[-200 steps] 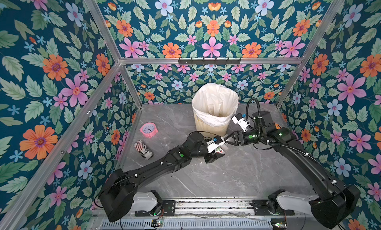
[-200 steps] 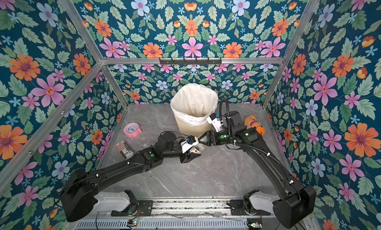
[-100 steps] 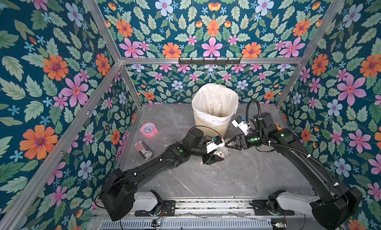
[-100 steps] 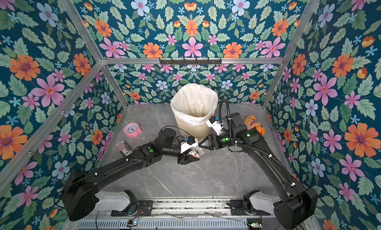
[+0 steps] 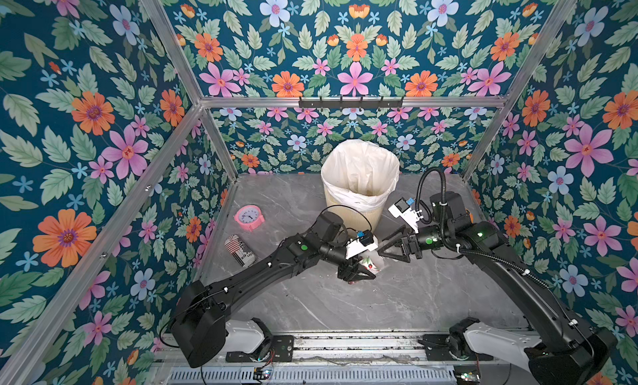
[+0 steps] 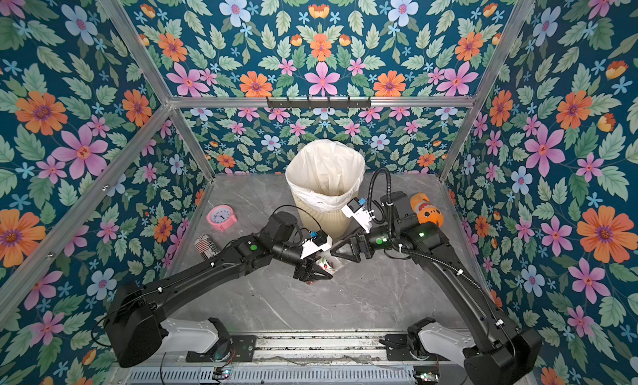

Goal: Empty the moldy dried flower tea in the jars
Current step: Unscrew the lid from the jar.

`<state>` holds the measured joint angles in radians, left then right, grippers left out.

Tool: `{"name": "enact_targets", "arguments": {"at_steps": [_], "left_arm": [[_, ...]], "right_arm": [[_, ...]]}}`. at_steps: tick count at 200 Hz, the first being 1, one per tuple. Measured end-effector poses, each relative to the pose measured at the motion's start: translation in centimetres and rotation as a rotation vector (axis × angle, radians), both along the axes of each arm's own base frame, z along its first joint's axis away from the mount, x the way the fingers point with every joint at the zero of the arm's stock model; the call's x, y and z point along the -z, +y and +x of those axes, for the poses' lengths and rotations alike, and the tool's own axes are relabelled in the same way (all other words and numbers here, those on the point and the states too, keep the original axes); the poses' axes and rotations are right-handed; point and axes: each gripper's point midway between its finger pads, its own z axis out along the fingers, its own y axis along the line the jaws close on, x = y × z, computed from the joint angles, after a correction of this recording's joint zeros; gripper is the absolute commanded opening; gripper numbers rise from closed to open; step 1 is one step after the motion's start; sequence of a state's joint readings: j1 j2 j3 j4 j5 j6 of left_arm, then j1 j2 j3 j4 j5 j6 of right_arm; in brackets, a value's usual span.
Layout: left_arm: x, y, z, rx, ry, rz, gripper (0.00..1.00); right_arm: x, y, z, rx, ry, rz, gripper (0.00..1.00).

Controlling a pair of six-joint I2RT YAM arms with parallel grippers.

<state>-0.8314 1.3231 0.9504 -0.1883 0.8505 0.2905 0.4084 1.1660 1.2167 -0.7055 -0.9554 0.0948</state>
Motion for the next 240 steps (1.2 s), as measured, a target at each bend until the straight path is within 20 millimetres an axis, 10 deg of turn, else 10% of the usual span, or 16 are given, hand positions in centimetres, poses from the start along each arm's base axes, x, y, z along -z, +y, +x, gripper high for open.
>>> {"name": "enact_targets", "arguments": {"at_steps": [129, 240], "left_arm": [[1.3, 1.7, 7.1, -0.381, -0.336, 0.081, 0.57], [0.7, 0.2, 1.6, -0.112, -0.065, 0.052, 0.59]], "right_arm": [[3.7, 1.0, 5.5, 0.23, 0.28, -0.065, 0.71], [3.0, 0.4, 1.4, 0.076, 0.155, -0.027, 0.64]]}}
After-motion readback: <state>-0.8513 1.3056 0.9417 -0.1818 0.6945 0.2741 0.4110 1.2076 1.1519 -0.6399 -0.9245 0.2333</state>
